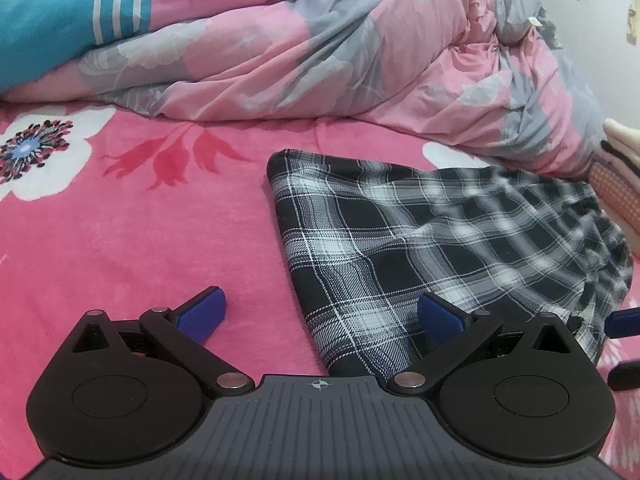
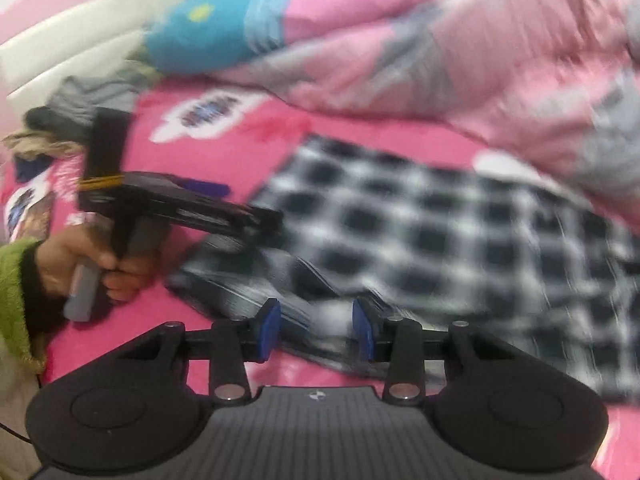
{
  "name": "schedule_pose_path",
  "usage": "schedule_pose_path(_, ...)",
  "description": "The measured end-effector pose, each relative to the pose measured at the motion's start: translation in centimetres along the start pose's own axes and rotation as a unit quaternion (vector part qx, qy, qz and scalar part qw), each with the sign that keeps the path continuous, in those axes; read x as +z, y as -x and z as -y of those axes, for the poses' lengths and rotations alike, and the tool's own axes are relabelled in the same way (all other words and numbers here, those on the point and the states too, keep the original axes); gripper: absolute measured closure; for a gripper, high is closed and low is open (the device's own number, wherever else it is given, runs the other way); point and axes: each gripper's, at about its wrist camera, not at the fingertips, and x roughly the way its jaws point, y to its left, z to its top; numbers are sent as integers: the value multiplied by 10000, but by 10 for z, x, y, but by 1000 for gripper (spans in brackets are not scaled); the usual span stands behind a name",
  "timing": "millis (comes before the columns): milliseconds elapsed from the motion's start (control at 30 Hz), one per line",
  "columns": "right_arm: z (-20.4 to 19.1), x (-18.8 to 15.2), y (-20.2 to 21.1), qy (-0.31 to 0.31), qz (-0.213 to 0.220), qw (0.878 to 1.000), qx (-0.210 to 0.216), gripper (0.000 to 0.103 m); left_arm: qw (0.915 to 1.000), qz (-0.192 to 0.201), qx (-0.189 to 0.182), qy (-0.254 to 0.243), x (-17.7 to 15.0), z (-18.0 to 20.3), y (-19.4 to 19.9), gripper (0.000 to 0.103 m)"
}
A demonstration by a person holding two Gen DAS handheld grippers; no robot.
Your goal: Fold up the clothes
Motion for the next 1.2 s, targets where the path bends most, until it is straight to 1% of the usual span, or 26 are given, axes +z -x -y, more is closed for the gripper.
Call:
schedule_pose_path(100,-22,-1,-10,557,92,9983,123,61,10000,-6,-16,13,1,0,0,0)
schedule_pose_path(167,-36,-1,-19,975,86,9952,88,61,10000,-13,-16,14,1,0,-1,0)
schedule_pose_path(300,-61,-8,-32,1905,127,9816,-33,60,10000,-26,-18,14,2,1,-1,0)
schedule_pose_path(333,-66,-10,-36,2072,121,9782,-73,60,10000,-27,-17,16,2,1,-1,0)
schedule_pose_path(433,-74,-15,-46,2214,-57,9749,-242,61,10000,-21,-24,19,1,1,0,0)
schedule_pose_path(500,-72,-20,-44,1954,-205,9805,-85,64,10000,-20,-33,31,1,1,0,0)
schedule_pose_path(567,-70,-27,-32,1700,-249,9851,109,65,10000,-21,-33,19,1,0,0,0)
schedule_pose_path(733,-61,-29,-8,1289,-140,9911,297,65,10000,-11,-32,9,1,0,0,0)
schedule_pose_path(800,-50,-19,-3,1106,90,9936,230,64,10000,-6,-45,22,1,0,0,0)
schedule_pose_path(867,-39,-8,-4,968,275,9949,23,64,10000,-6,-54,31,1,-1,0,0)
schedule_pose_path(1000,-25,9,-24,1066,379,9934,-207,60,9999,-18,-83,68,2,-2,0,0)
schedule_pose_path(1033,-22,11,-31,994,348,9943,-135,60,9999,-23,-97,83,2,-2,0,0)
schedule_pose_path(1100,-11,14,-46,581,75,9977,333,60,9998,-32,-129,116,3,-3,0,0)
schedule_pose_path(1167,-3,16,-60,188,-169,9964,805,60,9998,-41,-162,146,3,-4,0,0)
schedule_pose_path(1200,-6,12,-60,77,-182,9942,1060,60,9997,-44,-175,160,3,-5,0,0)
